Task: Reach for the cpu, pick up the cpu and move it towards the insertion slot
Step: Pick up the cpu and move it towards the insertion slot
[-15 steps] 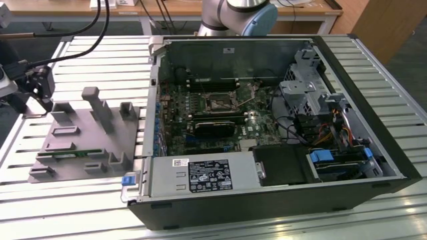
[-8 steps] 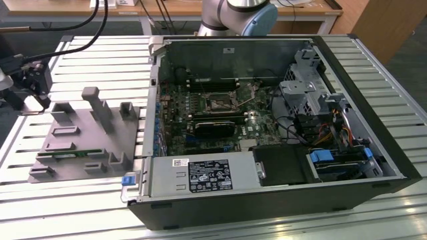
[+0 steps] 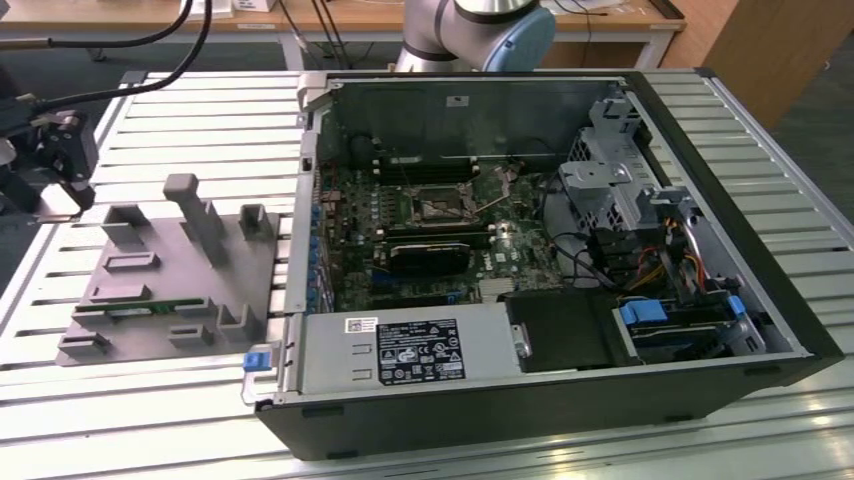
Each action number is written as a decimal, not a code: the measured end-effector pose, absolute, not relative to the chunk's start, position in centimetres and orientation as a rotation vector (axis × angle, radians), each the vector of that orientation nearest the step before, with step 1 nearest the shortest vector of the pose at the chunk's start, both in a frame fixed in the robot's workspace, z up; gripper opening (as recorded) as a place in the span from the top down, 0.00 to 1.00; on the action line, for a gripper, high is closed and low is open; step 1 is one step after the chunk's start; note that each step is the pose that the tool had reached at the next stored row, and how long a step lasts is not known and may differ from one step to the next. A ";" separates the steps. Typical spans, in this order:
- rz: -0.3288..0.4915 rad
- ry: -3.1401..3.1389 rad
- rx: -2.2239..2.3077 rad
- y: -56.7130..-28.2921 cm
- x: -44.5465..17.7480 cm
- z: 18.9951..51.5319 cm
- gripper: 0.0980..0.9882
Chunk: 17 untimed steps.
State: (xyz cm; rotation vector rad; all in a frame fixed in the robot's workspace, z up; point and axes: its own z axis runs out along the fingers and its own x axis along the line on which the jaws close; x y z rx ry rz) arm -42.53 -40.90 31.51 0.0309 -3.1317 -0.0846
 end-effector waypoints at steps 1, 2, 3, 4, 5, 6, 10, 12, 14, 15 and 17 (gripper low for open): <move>-0.084 -3.132 0.031 -40.9 -42.5 31.6 0.52; -0.084 -3.132 0.031 -40.9 -42.5 31.8 0.52; -0.084 -3.132 0.031 -40.9 -42.5 31.9 0.52; -0.085 -3.132 0.031 -40.9 -42.5 32.0 0.52; -0.085 -3.132 0.031 -40.9 -42.5 32.1 0.52; -0.085 -3.132 0.031 -40.9 -42.5 32.3 0.52; -0.085 -3.132 0.031 -40.9 -42.5 32.8 0.52; -0.085 -3.132 0.031 -40.9 -42.5 33.1 0.52; -0.085 -3.132 0.031 -40.9 -42.5 33.5 0.52; -0.085 -3.132 0.031 -40.9 -42.5 33.7 0.52; -0.085 -3.132 0.031 -40.9 -42.5 34.0 0.52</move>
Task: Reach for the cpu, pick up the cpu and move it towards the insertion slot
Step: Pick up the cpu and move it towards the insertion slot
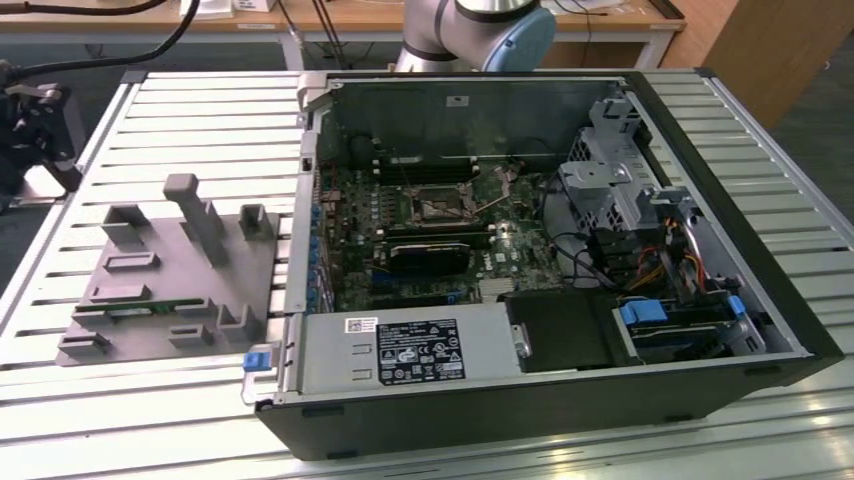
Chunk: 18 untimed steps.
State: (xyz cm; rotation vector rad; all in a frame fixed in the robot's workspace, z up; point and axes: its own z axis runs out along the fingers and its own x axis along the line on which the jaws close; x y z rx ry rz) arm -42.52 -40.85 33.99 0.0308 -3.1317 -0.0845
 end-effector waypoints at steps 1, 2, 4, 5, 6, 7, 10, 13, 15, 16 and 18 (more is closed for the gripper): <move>-0.085 -3.132 0.031 -40.9 -42.5 34.2 0.52; -0.085 -3.132 0.031 -40.9 -42.5 34.3 0.52; -0.085 -3.132 0.031 -40.8 -42.5 34.7 0.52; -0.085 -3.132 0.031 -40.8 -42.5 35.0 0.52; -0.085 -3.132 0.031 -40.8 -42.5 35.2 0.52; -0.085 -3.132 0.031 -40.8 -42.5 35.5 0.52; -0.085 -3.132 0.031 -40.8 -42.5 36.3 0.52; -0.085 -3.132 0.031 -40.8 -42.5 37.3 0.52; -0.085 -3.132 0.031 -40.8 -42.5 37.9 0.52; -0.084 -3.132 0.031 -40.8 -42.5 38.2 0.52; -0.085 -3.132 0.031 -40.8 -42.5 38.7 0.52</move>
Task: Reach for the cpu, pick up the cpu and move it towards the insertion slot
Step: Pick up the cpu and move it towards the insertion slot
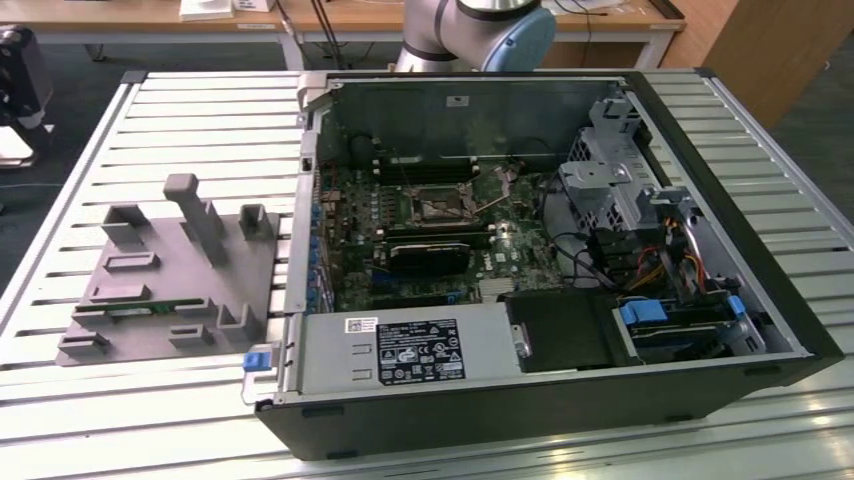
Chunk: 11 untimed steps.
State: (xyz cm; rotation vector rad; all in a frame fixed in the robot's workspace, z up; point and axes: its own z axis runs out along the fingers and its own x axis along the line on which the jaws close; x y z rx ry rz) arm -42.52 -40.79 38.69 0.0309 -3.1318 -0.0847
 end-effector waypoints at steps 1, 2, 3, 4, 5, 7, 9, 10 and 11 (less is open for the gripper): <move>-0.085 -3.132 0.031 -40.8 -42.5 38.9 0.52; -0.085 -3.132 0.031 -40.8 -42.5 39.2 0.52; -0.084 -3.132 0.031 -40.7 -42.5 39.4 0.52; -0.085 -3.132 0.031 -40.7 -42.5 39.5 0.52; -0.085 -3.132 0.031 -40.7 -42.5 39.6 0.52; -0.085 -3.132 0.031 -40.7 -42.5 39.8 0.52; -0.085 -3.132 0.031 -40.7 -42.2 39.8 0.52; -0.085 -3.132 0.031 -40.7 -42.0 39.8 0.52; -0.085 -3.132 0.031 -40.7 -41.7 39.8 0.52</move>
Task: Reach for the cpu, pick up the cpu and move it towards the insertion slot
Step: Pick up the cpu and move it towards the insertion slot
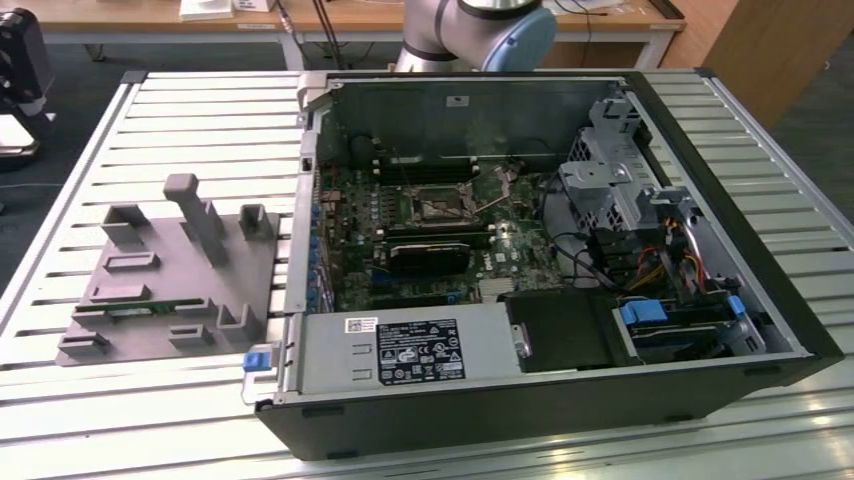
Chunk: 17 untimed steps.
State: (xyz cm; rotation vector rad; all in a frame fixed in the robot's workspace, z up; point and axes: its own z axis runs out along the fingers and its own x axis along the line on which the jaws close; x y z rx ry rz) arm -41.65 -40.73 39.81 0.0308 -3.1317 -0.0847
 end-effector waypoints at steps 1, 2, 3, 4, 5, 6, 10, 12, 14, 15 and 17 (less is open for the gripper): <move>-0.085 -3.132 0.031 -40.7 -41.4 39.8 0.52; -0.085 -3.132 0.031 -40.7 -41.1 39.8 0.52; -0.085 -3.132 0.031 -40.7 -40.9 39.8 0.52; -0.085 -3.132 0.031 -40.7 -40.7 39.8 0.52; -0.085 -3.132 0.031 -40.7 -40.5 39.8 0.52; -0.085 -3.132 0.031 -40.7 -40.3 39.8 0.52; -0.085 -3.132 0.031 -40.7 -39.4 39.8 0.52; -0.085 -3.132 0.031 -40.7 -39.0 39.8 0.52; -0.085 -3.132 0.031 -40.7 -38.7 39.8 0.52; -0.085 -3.132 0.031 -40.7 -38.5 39.8 0.52; -0.085 -3.132 0.031 -40.7 -38.3 39.8 0.52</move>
